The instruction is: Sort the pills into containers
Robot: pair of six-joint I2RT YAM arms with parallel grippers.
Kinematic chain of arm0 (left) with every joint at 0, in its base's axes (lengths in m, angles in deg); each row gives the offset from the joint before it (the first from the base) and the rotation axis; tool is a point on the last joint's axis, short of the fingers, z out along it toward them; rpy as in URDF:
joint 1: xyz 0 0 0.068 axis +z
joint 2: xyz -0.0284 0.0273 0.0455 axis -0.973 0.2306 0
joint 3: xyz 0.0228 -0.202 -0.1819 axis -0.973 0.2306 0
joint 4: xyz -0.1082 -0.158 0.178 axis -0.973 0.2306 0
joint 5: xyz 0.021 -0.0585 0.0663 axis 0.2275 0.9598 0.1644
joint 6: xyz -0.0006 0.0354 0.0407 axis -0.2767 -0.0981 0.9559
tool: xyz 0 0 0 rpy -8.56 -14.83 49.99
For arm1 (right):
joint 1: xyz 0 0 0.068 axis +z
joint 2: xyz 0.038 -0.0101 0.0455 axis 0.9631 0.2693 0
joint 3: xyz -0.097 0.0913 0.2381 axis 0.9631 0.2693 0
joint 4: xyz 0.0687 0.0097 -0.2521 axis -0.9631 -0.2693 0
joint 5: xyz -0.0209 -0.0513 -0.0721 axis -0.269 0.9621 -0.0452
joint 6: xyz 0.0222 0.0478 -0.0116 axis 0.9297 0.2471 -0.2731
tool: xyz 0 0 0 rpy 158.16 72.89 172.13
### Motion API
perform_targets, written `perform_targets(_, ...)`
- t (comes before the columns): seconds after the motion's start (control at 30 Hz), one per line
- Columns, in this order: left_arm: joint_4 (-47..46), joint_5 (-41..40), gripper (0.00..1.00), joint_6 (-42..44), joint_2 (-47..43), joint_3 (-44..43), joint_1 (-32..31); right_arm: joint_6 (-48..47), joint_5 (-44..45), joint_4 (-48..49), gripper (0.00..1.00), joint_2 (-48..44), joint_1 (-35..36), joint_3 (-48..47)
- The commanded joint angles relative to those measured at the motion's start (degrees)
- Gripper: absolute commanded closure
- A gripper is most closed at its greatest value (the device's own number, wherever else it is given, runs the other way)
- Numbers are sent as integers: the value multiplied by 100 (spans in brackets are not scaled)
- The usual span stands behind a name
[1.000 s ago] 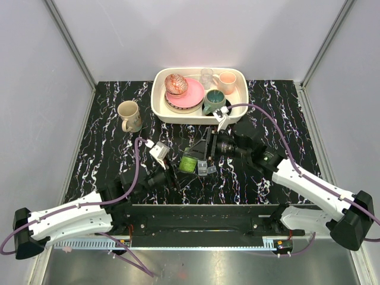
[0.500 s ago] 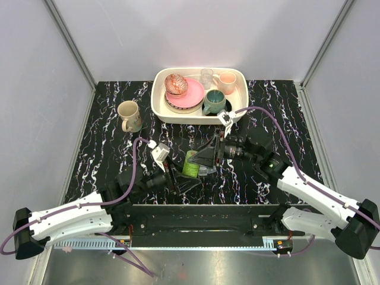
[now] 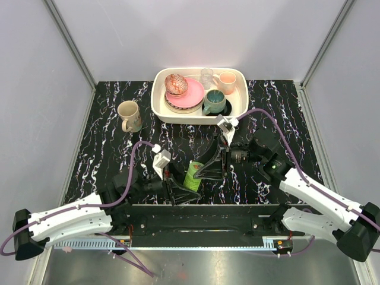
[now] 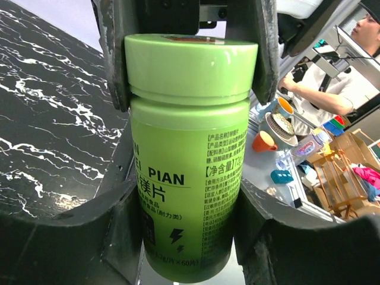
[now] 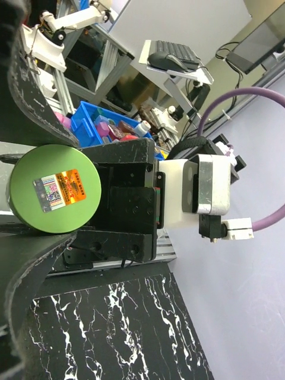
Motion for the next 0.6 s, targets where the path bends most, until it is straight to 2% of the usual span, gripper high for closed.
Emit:
perform_targets(0.0, -478, 376, 100, 86, -170, -230, 25, -165, -619, 7, 100, -254, 54, -237)
perform_targets(0.1, -469, 420, 100, 95, -188, -213, 25, -130, -541, 7, 100, -298, 54, -237)
perform_targets(0.13, -434, 402, 100, 95, -188, -213, 25, -95, -497, 24, 93, -315, 54, -237)
perform_targets(0.17, -416, 359, 100, 104, -188, -222, 16, 1, -375, 42, 74, -316, 54, -237)
perform_targets(0.2, -381, 324, 100, 112, -179, -213, 25, 54, -304, 42, 39, -316, 54, -237)
perform_targets(0.23, -285, 288, 100, 130, -179, -222, 25, 116, -216, 33, 31, -316, 62, -245)
perform_targets(0.37, 5, 69, 100, 261, -153, -292, 25, 169, 555, -387, 15, -359, 54, -368)
perform_targets(0.53, 348, -107, 100, 411, -100, -458, 25, 55, 1523, -1319, 13, -395, 54, -693)
perform_targets(0.57, 392, -177, 100, 420, -91, -485, 25, 55, 1978, -1468, 12, -395, 54, -737)
